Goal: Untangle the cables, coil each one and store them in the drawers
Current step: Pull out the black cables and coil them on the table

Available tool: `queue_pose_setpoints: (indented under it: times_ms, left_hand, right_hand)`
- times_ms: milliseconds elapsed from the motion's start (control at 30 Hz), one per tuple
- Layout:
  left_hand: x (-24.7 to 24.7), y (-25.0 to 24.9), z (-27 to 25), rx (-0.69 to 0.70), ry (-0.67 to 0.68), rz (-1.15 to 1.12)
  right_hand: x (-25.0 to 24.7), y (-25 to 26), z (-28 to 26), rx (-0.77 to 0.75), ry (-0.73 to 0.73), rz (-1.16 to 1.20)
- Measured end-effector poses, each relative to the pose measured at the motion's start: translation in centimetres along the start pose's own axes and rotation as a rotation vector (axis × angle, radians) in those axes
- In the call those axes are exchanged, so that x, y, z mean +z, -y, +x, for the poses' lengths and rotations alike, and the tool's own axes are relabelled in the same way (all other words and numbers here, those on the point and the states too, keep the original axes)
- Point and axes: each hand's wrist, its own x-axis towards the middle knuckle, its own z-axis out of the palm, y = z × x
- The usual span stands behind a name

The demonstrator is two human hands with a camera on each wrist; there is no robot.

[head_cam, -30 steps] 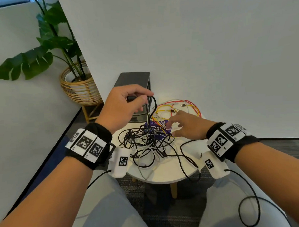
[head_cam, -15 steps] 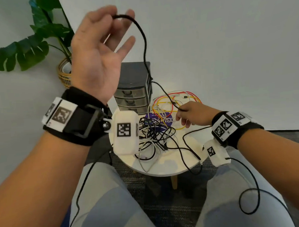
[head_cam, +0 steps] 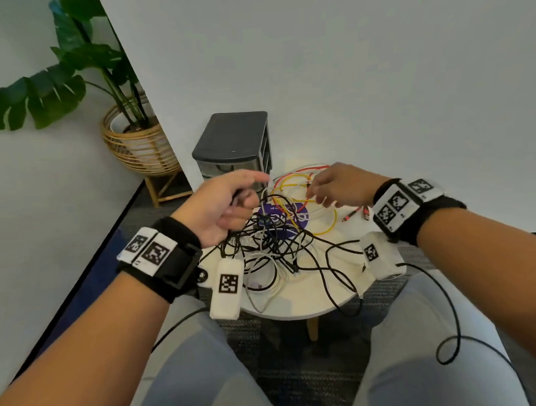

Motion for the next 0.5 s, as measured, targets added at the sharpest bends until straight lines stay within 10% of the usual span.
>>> queue_pose_setpoints:
  times_ms: [500]
  left_hand:
    - [0.3,6.1,4.2,0.118,-0.120,0.900]
  right_hand:
    - [8.9,1.3,4.8,-0.032,0.205,-0.586]
